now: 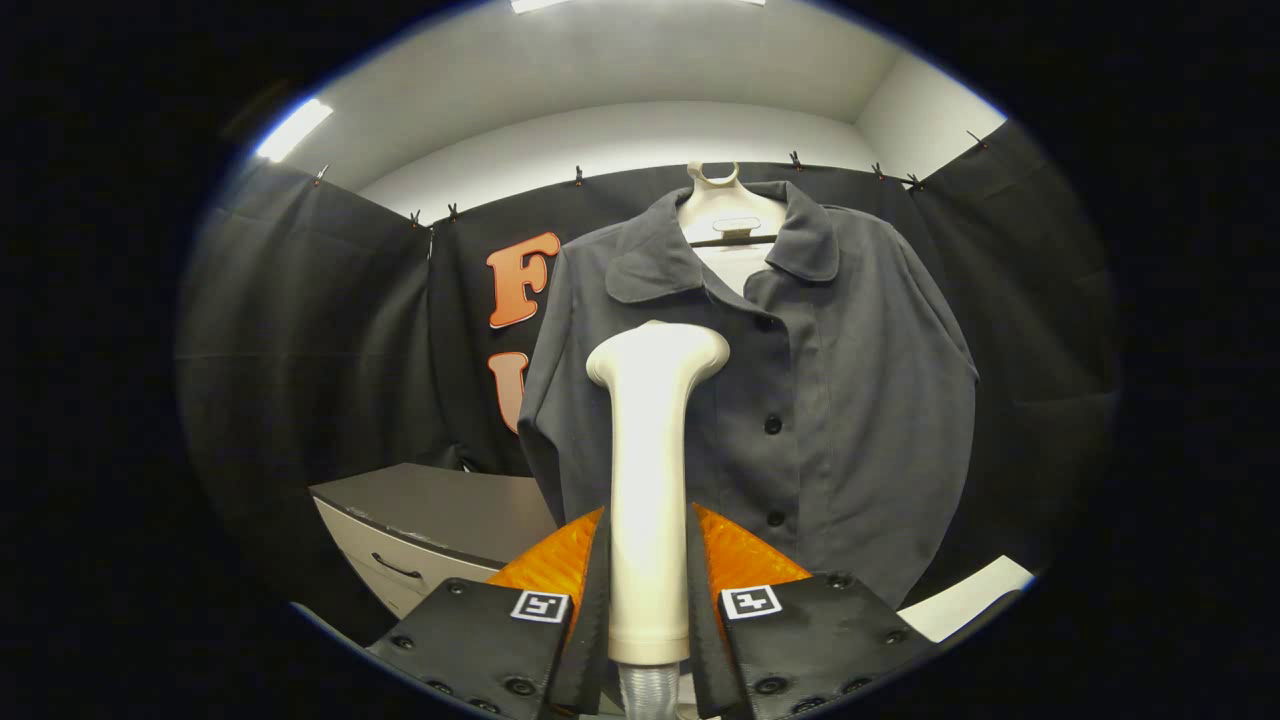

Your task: Iron the clothes twice with a garment steamer, once on the left side and once on the right side.

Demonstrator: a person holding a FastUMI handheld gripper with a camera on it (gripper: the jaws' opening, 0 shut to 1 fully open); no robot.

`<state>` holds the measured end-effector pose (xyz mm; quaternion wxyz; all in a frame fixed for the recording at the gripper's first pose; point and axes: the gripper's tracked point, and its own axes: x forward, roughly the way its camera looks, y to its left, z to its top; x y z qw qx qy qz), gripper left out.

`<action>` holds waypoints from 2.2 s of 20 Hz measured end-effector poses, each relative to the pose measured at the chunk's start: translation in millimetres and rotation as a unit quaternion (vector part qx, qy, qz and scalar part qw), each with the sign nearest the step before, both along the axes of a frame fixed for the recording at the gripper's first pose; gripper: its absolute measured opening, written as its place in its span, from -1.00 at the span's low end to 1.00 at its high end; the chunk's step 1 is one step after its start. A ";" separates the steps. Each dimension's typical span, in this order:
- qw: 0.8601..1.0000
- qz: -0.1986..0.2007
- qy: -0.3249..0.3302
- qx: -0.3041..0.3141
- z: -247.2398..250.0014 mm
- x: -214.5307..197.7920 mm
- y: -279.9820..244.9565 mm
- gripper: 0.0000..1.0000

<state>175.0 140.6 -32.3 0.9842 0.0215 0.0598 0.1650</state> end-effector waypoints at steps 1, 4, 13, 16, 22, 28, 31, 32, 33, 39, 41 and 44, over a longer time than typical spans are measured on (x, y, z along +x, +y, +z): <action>1.000 -0.001 0.005 0.000 -6.8 -3.2 -0.3 -0.17; 1.000 -0.002 0.017 -0.009 -25.5 -7.7 -1.9 -0.17; 0.999 -0.013 0.044 -0.027 -63.4 -24.8 -8.2 -0.17; 0.998 -0.016 0.059 -0.027 -81.5 -32.4 -13.1 -0.17; 0.995 -0.022 0.091 -0.030 -116.3 -48.0 -19.8 -0.17; 0.991 -0.028 0.123 -0.035 -153.6 -57.7 -22.8 -0.16; 0.989 -0.030 0.137 -0.039 -168.7 -61.6 -24.8 -0.16; 0.988 -0.030 0.143 -0.040 -174.1 -63.8 -25.1 -0.16; 0.988 -0.031 0.148 -0.041 -180.6 -66.3 -25.7 -0.17; 0.982 -0.030 0.180 -0.051 -214.6 -78.7 -28.2 -0.16; 0.980 -0.031 0.187 -0.054 -223.7 -80.9 -28.9 -0.17; 0.978 -0.032 0.195 -0.068 -237.3 -82.2 -31.0 -0.16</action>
